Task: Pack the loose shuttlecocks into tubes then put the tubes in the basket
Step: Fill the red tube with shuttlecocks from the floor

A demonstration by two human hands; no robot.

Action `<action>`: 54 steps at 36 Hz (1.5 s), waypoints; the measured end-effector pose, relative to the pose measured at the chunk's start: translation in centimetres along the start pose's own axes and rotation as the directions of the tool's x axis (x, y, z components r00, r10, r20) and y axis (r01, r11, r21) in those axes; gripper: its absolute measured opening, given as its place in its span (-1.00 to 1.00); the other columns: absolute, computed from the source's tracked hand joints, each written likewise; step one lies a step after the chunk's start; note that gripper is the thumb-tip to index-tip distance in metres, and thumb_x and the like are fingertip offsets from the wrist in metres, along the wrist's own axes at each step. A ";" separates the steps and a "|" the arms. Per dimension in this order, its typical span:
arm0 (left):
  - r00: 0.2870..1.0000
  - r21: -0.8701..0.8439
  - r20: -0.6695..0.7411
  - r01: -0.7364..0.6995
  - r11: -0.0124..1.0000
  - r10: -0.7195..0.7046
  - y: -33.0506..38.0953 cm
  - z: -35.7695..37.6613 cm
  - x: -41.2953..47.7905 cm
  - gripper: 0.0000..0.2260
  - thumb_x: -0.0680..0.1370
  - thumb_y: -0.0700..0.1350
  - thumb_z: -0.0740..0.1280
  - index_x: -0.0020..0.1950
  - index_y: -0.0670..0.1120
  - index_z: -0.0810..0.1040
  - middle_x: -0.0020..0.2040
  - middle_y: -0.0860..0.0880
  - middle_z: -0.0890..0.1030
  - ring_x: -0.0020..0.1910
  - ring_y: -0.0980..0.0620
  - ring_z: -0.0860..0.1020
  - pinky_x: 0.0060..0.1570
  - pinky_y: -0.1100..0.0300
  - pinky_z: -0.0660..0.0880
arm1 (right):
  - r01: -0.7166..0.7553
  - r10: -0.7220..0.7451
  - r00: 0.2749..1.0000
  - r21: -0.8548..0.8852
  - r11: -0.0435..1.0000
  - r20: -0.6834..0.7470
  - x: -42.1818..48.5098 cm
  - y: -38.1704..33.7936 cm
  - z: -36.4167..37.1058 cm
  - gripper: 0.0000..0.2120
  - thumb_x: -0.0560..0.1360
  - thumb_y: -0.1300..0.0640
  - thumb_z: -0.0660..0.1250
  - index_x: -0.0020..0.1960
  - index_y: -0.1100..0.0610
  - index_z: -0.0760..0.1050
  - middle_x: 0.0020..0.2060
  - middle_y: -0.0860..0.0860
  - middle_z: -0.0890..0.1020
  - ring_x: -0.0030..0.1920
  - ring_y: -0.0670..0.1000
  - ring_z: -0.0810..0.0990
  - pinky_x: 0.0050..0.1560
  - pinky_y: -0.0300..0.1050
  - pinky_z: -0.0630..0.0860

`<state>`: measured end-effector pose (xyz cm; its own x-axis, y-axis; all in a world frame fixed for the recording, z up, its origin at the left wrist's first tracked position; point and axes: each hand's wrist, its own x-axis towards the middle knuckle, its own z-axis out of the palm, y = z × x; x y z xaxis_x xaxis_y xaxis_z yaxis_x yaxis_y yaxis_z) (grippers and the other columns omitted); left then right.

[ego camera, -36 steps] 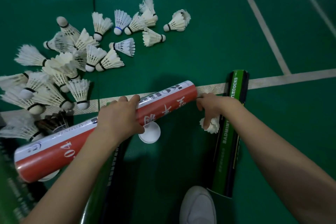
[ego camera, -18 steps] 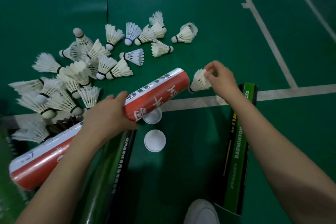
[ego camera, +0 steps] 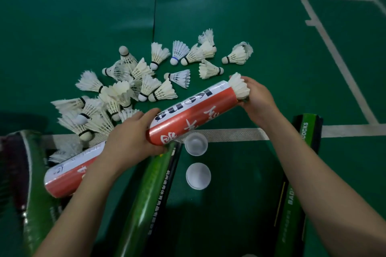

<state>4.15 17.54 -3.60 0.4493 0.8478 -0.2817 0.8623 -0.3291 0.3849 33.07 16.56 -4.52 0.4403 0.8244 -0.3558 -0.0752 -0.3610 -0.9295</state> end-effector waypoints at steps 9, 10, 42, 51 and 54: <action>1.000 -0.057 -0.014 0.020 0.998 -0.021 -0.7 0.2 -0.2 -0.12 0.26 0.15 0.55 0.48 0.10 0.20 0.21 0.03 0.48 0.11 -0.03 0.50 0.03 0.07 0.50 | 0.135 -0.136 0.989 0.026 0.990 0.054 -0.1 0.1 1.7 -0.38 0.61 -0.23 -0.11 0.24 0.15 0.54 0.12 0.06 0.65 0.12 -0.02 0.62 0.21 -0.11 0.50; 1.000 -0.066 -0.015 0.027 0.997 -0.028 -0.7 0.2 -0.2 -0.12 0.25 0.15 0.55 0.48 0.10 0.21 0.21 0.03 0.48 0.10 -0.03 0.51 0.03 0.06 0.50 | 0.179 -0.179 0.982 0.002 0.984 0.065 -0.3 0.0 2.0 -0.41 0.64 -0.18 -0.14 0.33 0.12 0.48 0.18 0.04 0.61 0.12 -0.07 0.61 0.15 -0.21 0.52; 0.949 -0.100 -0.071 0.300 0.949 -0.307 -3.4 0.8 1.8 -0.14 0.23 0.21 0.53 0.44 0.09 0.23 0.13 -0.02 0.50 0.04 -0.07 0.52 -0.09 0.10 0.48 | 0.180 -0.137 0.974 -0.984 -0.007 0.179 10.7 2.7 7.4 -0.41 0.41 0.43 0.18 0.41 0.12 0.26 0.51 0.20 0.00 0.52 0.23 -0.12 0.46 0.24 0.01; 0.945 -0.091 -0.063 0.316 0.944 -0.322 -3.8 0.8 1.2 -0.16 0.29 0.21 0.49 0.48 0.09 0.19 0.17 -0.03 0.48 0.07 -0.08 0.52 -0.05 0.08 0.47 | 0.229 -0.320 0.926 -0.972 0.056 0.199 10.5 4.5 5.7 -0.62 0.51 0.44 0.14 0.32 0.31 0.30 0.33 0.20 0.32 0.24 0.22 0.35 0.03 0.07 0.41; 0.949 -0.075 -0.056 0.307 0.949 -0.311 -3.4 0.8 1.2 -0.16 0.30 0.22 0.48 0.48 0.08 0.18 0.18 -0.03 0.48 0.08 -0.07 0.52 -0.03 0.08 0.49 | 0.265 -0.359 0.921 -0.920 0.290 0.152 10.1 3.9 5.1 -0.64 0.54 0.41 0.08 0.33 0.31 0.31 0.31 0.20 0.34 0.22 0.26 0.39 0.10 0.09 0.39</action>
<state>1.93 19.34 -5.95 0.1449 0.9300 -0.3377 0.9385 -0.0211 0.3446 32.65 25.69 -12.24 0.2966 0.9550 -0.0083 0.9175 -0.2874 -0.2748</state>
